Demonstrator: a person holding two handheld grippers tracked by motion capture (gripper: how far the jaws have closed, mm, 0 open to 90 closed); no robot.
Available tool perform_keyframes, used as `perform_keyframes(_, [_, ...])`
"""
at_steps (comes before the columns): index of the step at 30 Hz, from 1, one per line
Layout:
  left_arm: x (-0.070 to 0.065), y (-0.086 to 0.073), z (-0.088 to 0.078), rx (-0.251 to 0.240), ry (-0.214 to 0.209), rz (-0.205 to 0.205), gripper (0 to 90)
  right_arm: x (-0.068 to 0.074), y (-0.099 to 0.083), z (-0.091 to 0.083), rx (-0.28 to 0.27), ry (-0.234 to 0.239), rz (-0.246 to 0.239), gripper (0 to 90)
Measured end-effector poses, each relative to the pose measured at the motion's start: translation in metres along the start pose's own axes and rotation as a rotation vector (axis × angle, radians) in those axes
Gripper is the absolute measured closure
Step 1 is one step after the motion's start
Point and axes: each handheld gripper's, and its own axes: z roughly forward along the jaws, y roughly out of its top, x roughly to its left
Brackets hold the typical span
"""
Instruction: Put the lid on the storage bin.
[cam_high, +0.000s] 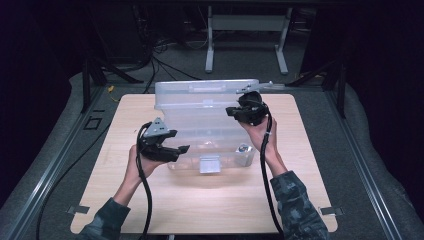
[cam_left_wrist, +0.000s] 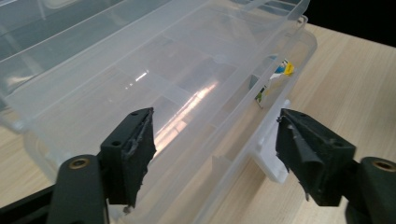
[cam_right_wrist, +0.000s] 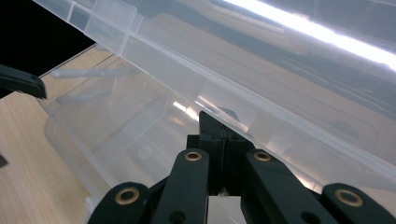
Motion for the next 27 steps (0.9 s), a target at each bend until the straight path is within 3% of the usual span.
perform_keyframes(5, [-0.001, -0.013, -0.019, -0.016, 0.077, -0.026, 18.0, 0.001, -0.004, -0.001, 0.01, -0.003, 0.003, 90.0])
perform_keyframes(6, [-0.001, -0.013, -0.019, -0.016, 0.077, -0.026, 17.3, 0.001, -0.005, -0.001, 0.012, 0.001, 0.003, 90.0])
perform_keyframes(7, [0.0, -0.02, -0.025, -0.026, 0.097, -0.051, 16.4, 0.002, -0.006, -0.002, 0.009, -0.005, 0.004, 90.0])
perform_keyframes(13, [0.003, -0.04, -0.027, -0.007, 0.13, -0.093, 15.1, 0.002, -0.008, -0.002, 0.011, -0.001, 0.007, 90.0])
perform_keyframes(15, [0.006, -0.051, -0.024, -0.011, 0.148, -0.129, 13.2, 0.002, -0.009, -0.002, 0.011, 0.003, 0.009, 90.0])
perform_keyframes(21, [0.012, -0.069, -0.012, 0.01, 0.139, -0.177, 5.4, 0.003, -0.012, -0.002, 0.009, 0.002, 0.009, 90.0])
perform_keyframes(27, [0.014, -0.08, 0.001, 0.044, 0.13, -0.183, 7.0, 0.004, -0.014, -0.003, 0.015, 0.005, 0.01, 90.0])
